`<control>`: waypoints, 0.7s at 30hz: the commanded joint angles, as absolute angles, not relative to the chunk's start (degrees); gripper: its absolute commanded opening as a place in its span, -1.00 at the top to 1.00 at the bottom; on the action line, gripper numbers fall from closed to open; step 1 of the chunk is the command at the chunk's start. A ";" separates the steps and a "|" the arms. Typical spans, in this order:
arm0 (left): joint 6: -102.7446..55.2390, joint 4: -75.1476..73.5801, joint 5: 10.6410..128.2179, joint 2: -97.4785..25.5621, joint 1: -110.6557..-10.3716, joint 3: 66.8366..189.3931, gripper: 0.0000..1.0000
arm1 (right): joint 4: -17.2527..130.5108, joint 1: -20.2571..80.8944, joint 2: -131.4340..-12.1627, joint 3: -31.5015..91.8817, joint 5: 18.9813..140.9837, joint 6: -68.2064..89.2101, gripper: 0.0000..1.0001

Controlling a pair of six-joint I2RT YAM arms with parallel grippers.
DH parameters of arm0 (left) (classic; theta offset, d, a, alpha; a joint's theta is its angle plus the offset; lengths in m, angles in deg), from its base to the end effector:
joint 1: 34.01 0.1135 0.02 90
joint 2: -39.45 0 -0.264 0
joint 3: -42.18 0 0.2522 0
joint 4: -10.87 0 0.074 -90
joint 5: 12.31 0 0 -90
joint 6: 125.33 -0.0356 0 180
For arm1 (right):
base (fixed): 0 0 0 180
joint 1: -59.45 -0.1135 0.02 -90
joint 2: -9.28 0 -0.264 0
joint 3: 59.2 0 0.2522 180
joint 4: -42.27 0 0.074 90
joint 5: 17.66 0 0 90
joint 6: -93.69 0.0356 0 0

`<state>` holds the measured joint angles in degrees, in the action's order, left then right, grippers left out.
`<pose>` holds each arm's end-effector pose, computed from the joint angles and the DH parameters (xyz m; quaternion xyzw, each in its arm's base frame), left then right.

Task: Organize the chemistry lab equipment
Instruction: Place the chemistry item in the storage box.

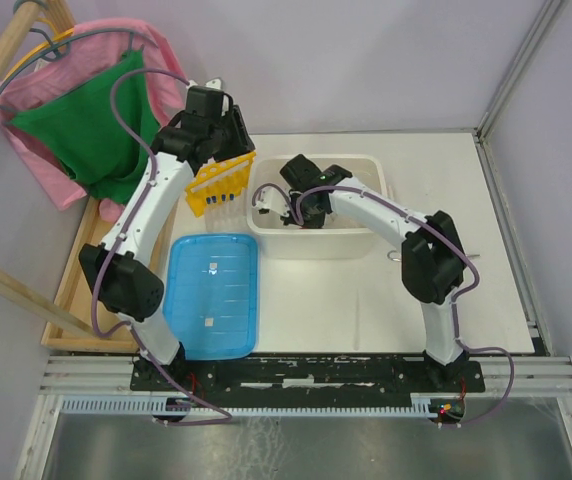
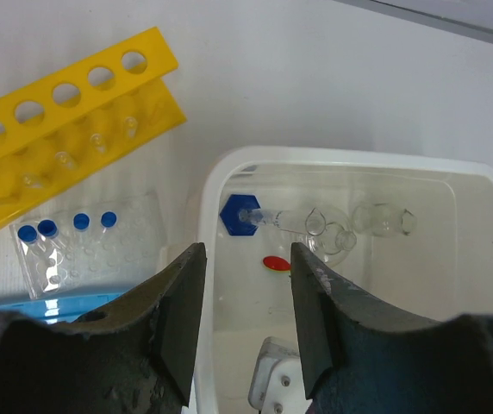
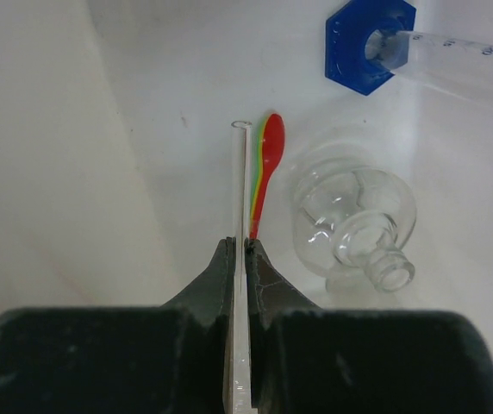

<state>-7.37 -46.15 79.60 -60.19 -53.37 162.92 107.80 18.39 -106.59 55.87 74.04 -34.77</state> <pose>0.3667 -0.1276 0.4003 -0.0743 0.8875 -0.1688 0.4223 0.3246 0.2841 0.2472 -0.6282 0.7504 0.0192 0.2047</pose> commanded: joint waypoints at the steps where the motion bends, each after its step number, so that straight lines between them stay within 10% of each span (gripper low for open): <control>1: -9.36 -45.50 79.54 -60.28 -52.84 165.01 -0.03 | 105.01 19.27 -108.58 57.25 77.31 -32.31 0.93; 21: -10.11 -46.92 79.55 -60.94 -51.41 164.87 -0.04 | 102.86 23.27 -114.78 55.48 78.80 -28.80 0.86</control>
